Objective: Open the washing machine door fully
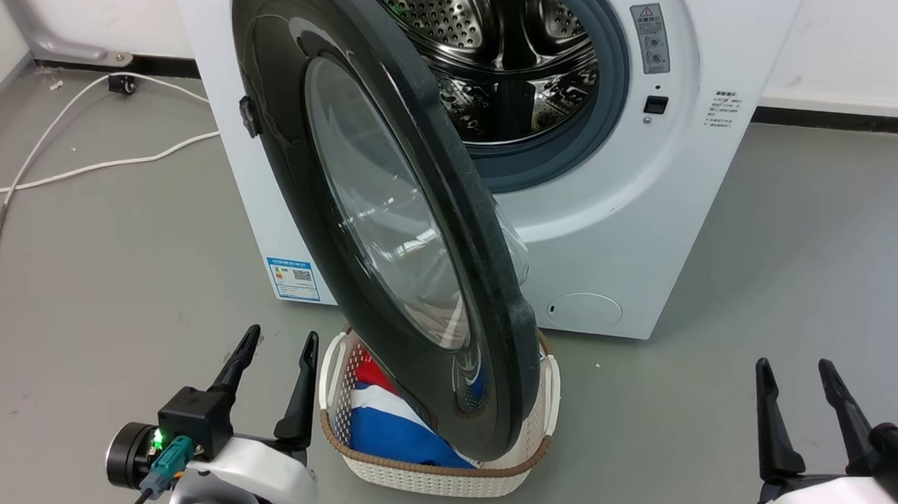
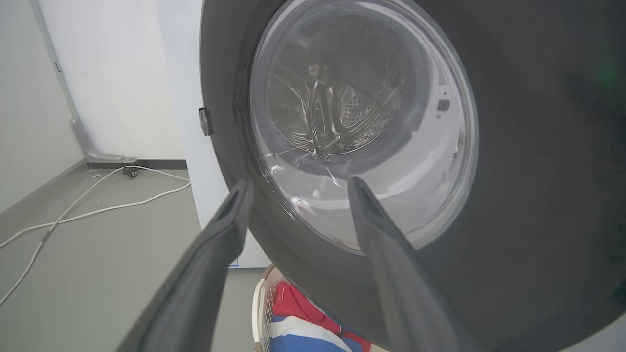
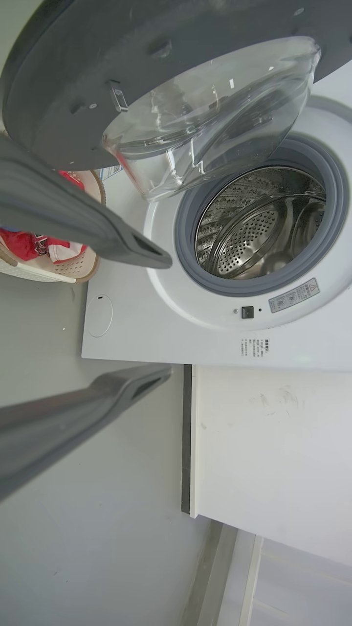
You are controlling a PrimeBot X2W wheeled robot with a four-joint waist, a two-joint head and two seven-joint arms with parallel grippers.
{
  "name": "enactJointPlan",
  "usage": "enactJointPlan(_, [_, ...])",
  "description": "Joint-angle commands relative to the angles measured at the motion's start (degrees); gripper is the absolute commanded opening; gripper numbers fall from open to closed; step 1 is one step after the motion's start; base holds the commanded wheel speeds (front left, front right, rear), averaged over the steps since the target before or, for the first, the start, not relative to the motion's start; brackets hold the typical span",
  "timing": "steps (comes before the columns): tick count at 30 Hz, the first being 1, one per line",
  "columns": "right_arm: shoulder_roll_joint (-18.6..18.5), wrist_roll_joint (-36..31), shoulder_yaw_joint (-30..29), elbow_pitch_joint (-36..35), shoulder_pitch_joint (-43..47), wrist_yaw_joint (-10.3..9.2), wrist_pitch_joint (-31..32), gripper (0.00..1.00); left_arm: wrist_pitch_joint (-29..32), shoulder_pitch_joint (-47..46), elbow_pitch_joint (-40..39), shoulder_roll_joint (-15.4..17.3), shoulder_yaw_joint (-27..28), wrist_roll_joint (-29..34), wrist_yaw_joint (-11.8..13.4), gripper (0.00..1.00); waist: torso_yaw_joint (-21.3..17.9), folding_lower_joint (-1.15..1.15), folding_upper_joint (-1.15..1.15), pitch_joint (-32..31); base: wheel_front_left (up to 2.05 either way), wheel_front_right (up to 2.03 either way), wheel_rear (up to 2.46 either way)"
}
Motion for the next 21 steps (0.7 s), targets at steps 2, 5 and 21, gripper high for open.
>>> enactJointPlan(2, [0.53,-0.43,0.38,0.21,0.27,-0.01,-0.25,1.00,-0.14,0.64,0.23,0.34,0.09,0.22,0.01,1.00,-0.11,0.00,0.00,0.08,0.00,0.00,0.00])
enactJointPlan(5, [0.83,-0.84,0.73,0.35,0.21,-0.01,-0.31,1.00,-0.14,0.38,0.46,0.57,0.03,0.13,0.01,1.00,-0.17,0.00,0.00,0.12,0.00,0.00,0.00])
enactJointPlan(21, [1.50,-2.25,1.56,-0.59,1.54,-0.01,0.55,1.00,-0.14,-1.00,1.42,0.81,0.22,-0.22,0.01,0.00,-0.14,0.00,0.00,0.09,0.00,0.00,0.00])
